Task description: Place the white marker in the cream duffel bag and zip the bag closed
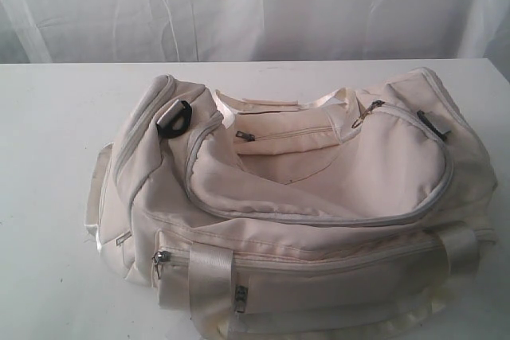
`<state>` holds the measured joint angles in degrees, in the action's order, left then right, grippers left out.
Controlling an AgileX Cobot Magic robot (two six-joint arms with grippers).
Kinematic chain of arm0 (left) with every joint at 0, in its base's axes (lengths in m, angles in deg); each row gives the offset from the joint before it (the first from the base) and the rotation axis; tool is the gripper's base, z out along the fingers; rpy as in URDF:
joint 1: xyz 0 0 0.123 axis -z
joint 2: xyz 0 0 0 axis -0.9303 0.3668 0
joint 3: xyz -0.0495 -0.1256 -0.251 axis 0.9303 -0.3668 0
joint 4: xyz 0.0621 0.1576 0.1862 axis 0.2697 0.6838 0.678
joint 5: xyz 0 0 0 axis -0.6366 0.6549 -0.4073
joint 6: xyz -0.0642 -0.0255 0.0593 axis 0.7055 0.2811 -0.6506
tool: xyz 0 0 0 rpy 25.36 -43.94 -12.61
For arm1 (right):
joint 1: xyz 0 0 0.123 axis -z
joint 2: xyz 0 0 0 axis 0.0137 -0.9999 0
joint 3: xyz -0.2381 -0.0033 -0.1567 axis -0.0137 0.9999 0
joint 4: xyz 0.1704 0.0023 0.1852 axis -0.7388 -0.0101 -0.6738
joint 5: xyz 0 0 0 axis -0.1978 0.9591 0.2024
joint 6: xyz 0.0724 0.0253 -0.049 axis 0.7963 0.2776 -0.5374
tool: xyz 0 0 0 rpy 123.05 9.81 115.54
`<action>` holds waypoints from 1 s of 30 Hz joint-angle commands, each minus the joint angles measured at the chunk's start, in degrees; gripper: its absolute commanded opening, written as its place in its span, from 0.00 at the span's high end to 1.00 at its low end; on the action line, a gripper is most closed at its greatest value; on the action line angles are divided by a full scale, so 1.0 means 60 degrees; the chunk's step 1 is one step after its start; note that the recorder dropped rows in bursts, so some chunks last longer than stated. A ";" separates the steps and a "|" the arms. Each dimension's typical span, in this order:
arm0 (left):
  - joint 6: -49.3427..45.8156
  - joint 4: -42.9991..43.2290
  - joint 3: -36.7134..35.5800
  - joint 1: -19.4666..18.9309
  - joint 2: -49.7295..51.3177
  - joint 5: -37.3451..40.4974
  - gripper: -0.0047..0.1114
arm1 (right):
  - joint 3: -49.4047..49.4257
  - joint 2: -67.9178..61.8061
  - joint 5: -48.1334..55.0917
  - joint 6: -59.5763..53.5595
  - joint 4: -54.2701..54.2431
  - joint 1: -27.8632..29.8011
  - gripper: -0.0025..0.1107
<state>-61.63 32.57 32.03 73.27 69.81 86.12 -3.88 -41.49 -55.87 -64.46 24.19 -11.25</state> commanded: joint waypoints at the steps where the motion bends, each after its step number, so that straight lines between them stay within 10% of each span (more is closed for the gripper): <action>1: 0.0363 0.0237 -0.0034 -0.0025 -0.0050 0.0280 0.59 | 0.0018 0.0060 -0.0063 0.0052 0.0072 0.0037 0.68; 30: 0.0628 0.0180 -0.0034 -0.0025 -0.0050 0.1303 0.59 | 0.0018 0.0060 -0.0063 0.0052 0.0072 0.0037 0.68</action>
<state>-58.16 33.65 32.03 73.27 69.81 93.70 -3.88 -41.49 -55.87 -64.46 24.19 -11.25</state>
